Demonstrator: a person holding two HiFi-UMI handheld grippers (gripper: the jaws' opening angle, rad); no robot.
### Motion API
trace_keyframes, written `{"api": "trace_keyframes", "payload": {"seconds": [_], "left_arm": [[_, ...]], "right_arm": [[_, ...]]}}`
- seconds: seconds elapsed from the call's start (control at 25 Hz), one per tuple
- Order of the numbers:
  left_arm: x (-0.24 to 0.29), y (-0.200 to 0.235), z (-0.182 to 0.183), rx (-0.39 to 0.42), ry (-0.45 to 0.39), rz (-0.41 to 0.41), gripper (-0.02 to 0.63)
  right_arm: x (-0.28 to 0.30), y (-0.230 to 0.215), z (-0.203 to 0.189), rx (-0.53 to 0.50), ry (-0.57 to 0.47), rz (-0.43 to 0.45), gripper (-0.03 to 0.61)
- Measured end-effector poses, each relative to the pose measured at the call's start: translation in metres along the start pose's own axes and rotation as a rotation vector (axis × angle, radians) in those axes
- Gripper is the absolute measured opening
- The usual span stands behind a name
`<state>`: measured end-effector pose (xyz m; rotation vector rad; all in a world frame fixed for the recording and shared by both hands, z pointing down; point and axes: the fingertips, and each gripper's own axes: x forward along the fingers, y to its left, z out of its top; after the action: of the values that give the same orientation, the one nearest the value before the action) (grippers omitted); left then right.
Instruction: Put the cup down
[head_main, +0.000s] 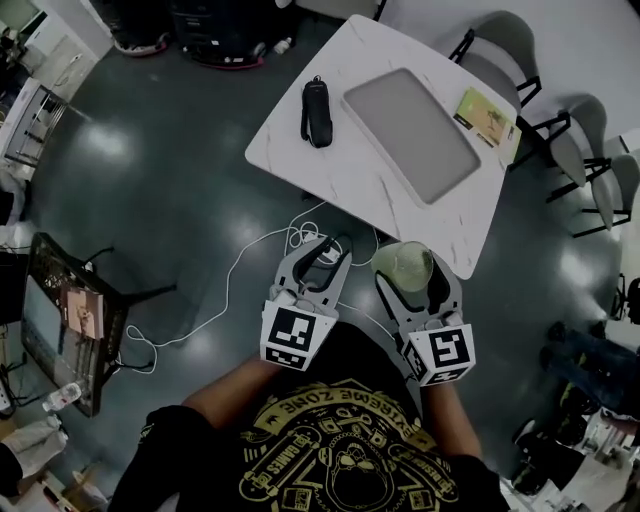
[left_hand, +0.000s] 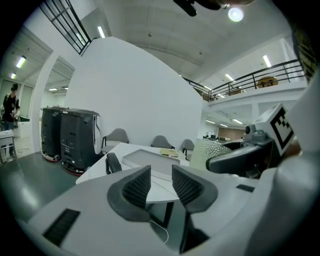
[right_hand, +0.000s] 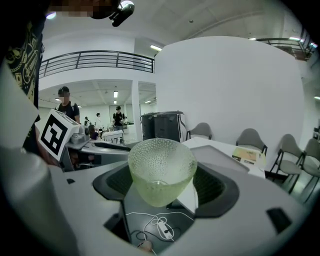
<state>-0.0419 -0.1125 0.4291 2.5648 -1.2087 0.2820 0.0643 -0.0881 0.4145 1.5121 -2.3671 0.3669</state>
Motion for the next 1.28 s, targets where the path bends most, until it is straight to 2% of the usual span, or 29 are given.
{"api": "trace_keyframes", "payload": {"seconds": [0.32, 0.52, 0.76, 1.12, 1.2, 1.28], "left_arm": [[0.026, 0.009, 0.010, 0.022, -0.008, -0.095, 0.143], [0.034, 0.010, 0.008, 0.002, -0.007, -0.119, 0.143], [0.049, 0.024, 0.011, -0.010, -0.010, -0.069, 0.143], [0.089, 0.025, 0.028, -0.006, -0.016, 0.033, 0.141], [0.098, 0.023, 0.031, -0.004, -0.015, 0.052, 0.091], [0.107, 0.020, 0.033, -0.001, -0.009, 0.064, 0.091]], "right_arm": [[0.027, -0.021, 0.006, 0.009, 0.014, -0.088, 0.379], [0.042, -0.030, 0.008, -0.003, 0.026, -0.094, 0.379], [0.064, -0.051, 0.010, -0.012, 0.028, -0.074, 0.379], [0.087, -0.090, 0.015, -0.034, 0.032, 0.019, 0.380], [0.092, -0.098, 0.017, -0.035, 0.031, 0.038, 0.380], [0.095, -0.106, 0.019, -0.036, 0.031, 0.055, 0.379]]}}
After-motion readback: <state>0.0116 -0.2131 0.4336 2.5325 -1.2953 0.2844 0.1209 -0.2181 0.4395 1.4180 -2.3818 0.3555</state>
